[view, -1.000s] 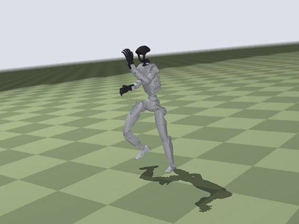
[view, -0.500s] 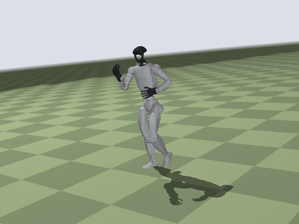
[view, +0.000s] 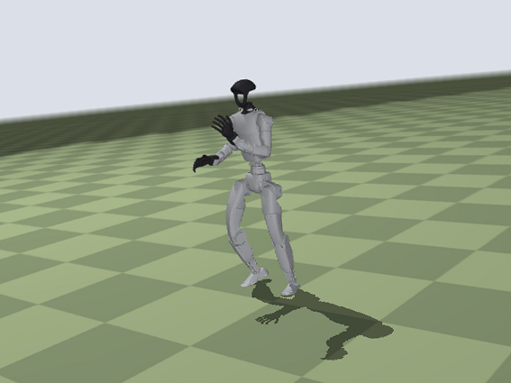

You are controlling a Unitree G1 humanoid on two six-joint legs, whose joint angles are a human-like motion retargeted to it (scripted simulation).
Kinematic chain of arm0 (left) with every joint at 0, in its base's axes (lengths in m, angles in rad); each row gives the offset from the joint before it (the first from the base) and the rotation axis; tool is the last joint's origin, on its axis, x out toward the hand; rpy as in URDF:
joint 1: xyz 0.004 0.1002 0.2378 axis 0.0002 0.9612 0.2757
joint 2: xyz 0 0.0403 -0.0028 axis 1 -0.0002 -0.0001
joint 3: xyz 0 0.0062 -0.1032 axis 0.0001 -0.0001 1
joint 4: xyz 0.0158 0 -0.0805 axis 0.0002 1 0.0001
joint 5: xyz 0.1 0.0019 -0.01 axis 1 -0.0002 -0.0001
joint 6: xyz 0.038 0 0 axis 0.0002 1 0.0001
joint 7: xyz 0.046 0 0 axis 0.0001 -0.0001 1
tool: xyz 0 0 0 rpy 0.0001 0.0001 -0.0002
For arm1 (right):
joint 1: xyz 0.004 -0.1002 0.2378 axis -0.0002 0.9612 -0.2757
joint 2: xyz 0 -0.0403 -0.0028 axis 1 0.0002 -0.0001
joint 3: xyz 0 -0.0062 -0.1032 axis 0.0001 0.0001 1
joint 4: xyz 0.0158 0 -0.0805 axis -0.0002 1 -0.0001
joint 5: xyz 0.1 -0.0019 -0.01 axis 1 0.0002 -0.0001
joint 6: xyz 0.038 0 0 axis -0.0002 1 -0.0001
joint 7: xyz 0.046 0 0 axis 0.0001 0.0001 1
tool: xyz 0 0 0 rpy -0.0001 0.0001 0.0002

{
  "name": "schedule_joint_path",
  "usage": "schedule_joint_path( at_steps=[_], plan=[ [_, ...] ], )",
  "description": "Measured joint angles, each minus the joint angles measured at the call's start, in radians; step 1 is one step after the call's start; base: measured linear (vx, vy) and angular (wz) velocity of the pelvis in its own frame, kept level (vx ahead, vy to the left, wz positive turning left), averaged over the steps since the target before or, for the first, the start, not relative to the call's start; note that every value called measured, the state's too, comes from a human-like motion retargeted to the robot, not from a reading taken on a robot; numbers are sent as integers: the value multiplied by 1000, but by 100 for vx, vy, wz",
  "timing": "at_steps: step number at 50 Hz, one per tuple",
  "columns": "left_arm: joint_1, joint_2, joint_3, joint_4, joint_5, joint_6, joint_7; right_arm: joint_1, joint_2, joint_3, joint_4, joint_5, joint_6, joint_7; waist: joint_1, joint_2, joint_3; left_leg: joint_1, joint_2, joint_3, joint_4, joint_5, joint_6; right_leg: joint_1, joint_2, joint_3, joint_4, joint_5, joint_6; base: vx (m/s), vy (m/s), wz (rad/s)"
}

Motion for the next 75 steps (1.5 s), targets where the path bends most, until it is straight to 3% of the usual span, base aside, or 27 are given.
schedule_joint_path(
  at_steps=[2, 3, 5, 8, 12, 15, 18, 22, 25, 27, 30, 32, 35, 40, 45, 48, 50, 52, 55, 58, 60, 62, 65, 68, 72, 75],
  plan=[
    [-189, 52, -12, -24, 44, -3, 46, 160, -30, -66, -38, 62, -20, 30, -96, 35, 32, 63, 25, -38, -116, 48, -26, -129, -8, 1, 272, 63, 41, 3, 18, 107],
    [-287, 97, -21, -26, 93, 38, 74, 236, -46, -109, -67, 133, -25, 40, -132, 47, 50, 82, 40, -46, -153, 71, -45, -196, -15, 5, 403, 49, 39, 2, 16, 82],
    [-439, 183, -36, -42, 147, 72, 72, 376, -57, -185, -101, 196, -30, 70, -191, 74, 73, 94, 73, -62, -184, 94, -63, -302, -45, -18, 626, -46, 1, 1, 14, 66],
    [-615, 269, -63, -36, 187, 106, 15, 532, -43, -293, -135, 252, -32, 127, -247, 110, 82, 51, 101, -104, -178, 109, -36, -418, -93, -50, 855, -147, -50, -2, 9, 63],
    [-715, 275, -117, -21, 149, 113, -7, 596, -17, -351, -162, 300, -25, 163, -270, 134, 73, -7, 113, -160, -156, 114, -18, -470, -79, -50, 945, -147, -49, 1, 1, 55],
    [-663, 226, -129, -9, 105, 103, -9, 528, 0, -315, -167, 301, -16, 149, -227, 123, 48, -20, 94, -169, -143, 104, -29, -436, -49, -27, 870, -156, -46, 2, -3, 8],
    [-466, 154, -93, 1, 74, 98, -54, 370, 12, -251, -162, 256, -5, 126, -143, 91, 12, -30, 45, -158, -109, 79, -25, -332, -30, -5, 629, -130, -37, 6, -8, -16],
    [-25, 108, -18, 32, 77, 97, -131, 30, -7, -176, -183, 141, 21, 128, -33, 14, -25, -71, -54, -127, -13, 52, 7, -80, -20, 10, 31, -48, -20, 5, -16, -31],
    [385, 157, 95, 48, 152, 106, -228, -307, -4, -132, -240, 93, 41, 126, 70, -74, -46, -234, -98, -76, 292, 34, 57, 92, -47, -11, -350, -186, -77, -2, -27, -84],
    [671, 178, 189, 48, 175, 107, -292, -515, -10, -113, -304, 72, 39, 74, 160, -105, -44, -402, -48, -52, 623, 130, 23, 164, -45, 4, -508, -202, -122, -1, -24, -115],
    [1028, 162, 299, 58, 78, 108, -314, -813, -71, -75, -381, 47, 47, -19, 299, -124, -3, -579, 75, -4, 1028, 230, -28, 249, -58, 58, -642, -139, -106, 4, -14, -111],
    [1169, 163, 325, 79, 35, 100, -297, -976, -116, -49, -393, 71, 57, -43, 364, -147, 14, -666, 153, 43, 1248, 143, 6, 264, -88, 74, -669, -111, -65, 3, -11, -64],
    [1290, 218, 324, 97, 74, 83, -251, -1169, -133, -13, -351, 159, 68, -55, 438, -177, 12, -792, 232, 53, 1506, 75, 45, 226, -107, 110, -654, -101, -74, 1, -10, -48],
    [1262, 241, 246, 107, 129, 87, -152, -1232, -30, -5, -299, 296, 57, -101, 471, -213, 16, -861, 159, 7, 1626, 42, 29, 195, -134, 145, -627, -107, -103, 1, -2, -19],
    [979, 145, 155, 130, 141, 114, -74, -985, 88, -45, -227, 408, 45, -81, 382, -193, -16, -765, 70, -46, 1405, 67, 1, 187, -101, 126, -591, -136, -97, 2, 6, 17],
    [721, 95, 82, 130, 145, 110, -49, -712, 99, -39, -194, 285, 79, -68, 324, -175, -31, -575, 22, -35, 1006, 152, -20, 177, -74, 123, -548, -147, -87, 6, 13, 2],
    [531, 65, 56, 114, 163, 91, -27, -512, 61, -18, -190, 156, 85, -60, 273, -153, -34, -394, 5, 13, 657, 175, -22, 165, -47, 120, -508, -146, -75, 5, 19, 7],
    [345, 32, 74, 91, 204, 74, 6, -301, -11, -5, -202, 97, 55, -12, 175, -109, -44, -231, -13, 56, 353, 69, -19, 134, -18, 91, -437, -121, -53, 0, 27, 69],
    [80, 3, 141, 62, 289, 77, 87, 33, -137, -28, -241, 183, -8, 113, -28, 0, -39, -60, 0, 19, 1, 36, -29, 25, 28, 9, -177, -2, -14, -3, 29, 124],
    [-172, 122, 189, 18, 341, 96, 167, 341, -231, -128, -290, 337, -22, 183, -203, 79, 14, 34, 69, -29, -175, 102, -94, -181, 17, -45, 279, 46, 33, 0, 20, 104],
    [-327, 261, 186, 5, 382, 115, 178, 504, -262, -212, -311, 377, -23, 207, -284, 104, 45, 55, 102, -41, -223, 126, -126, -317, -24, -65, 557, -44, 11, -1, 14, 59],
    [-438, 399, 160, 6, 444, 146, 158, 610, -262, -288, -318, 369, -25, 228, -332, 121, 66, 41, 124, -53, -220, 133, -108, -422, -67, -73, 755, -126, -34, -5, 11, 33],
    [-546, 545, 94, 27, 505, 189, 120, 680, -208, -376, -339, 364, -25, 252, -361, 141, 80, -9, 142, -77, -180, 139, -73, -536, -89, -52, 925, -167, -74, -4, 5, 13],
    [-551, 584, 34, 37, 488, 188, 75, 630, -123, -380, -354, 371, -18, 240, -333, 157, 68, -25, 146, -76, -166, 142, -72, -571, -58, -22, 954, -157, -80, 0, 0, 0],
    [-431, 507, 5, 35, 431, 159, -7, 436, -26, -301, -320, 327, 0, 203, -255, 147, 17, -30, 111, -84, -151, 117, -75, -494, -30, 0, 815, -161, -56, 3, -2, 9],
    [-223, 387, 11, 38, 376, 135, -61, 210, 24, -210, -252, 272, 12, 157, -186, 112, -10, -26, 61, -98, -116, 87, -66, -329, -15, 5, 519, -127, -24, 7, -9, 26]
  ],
)
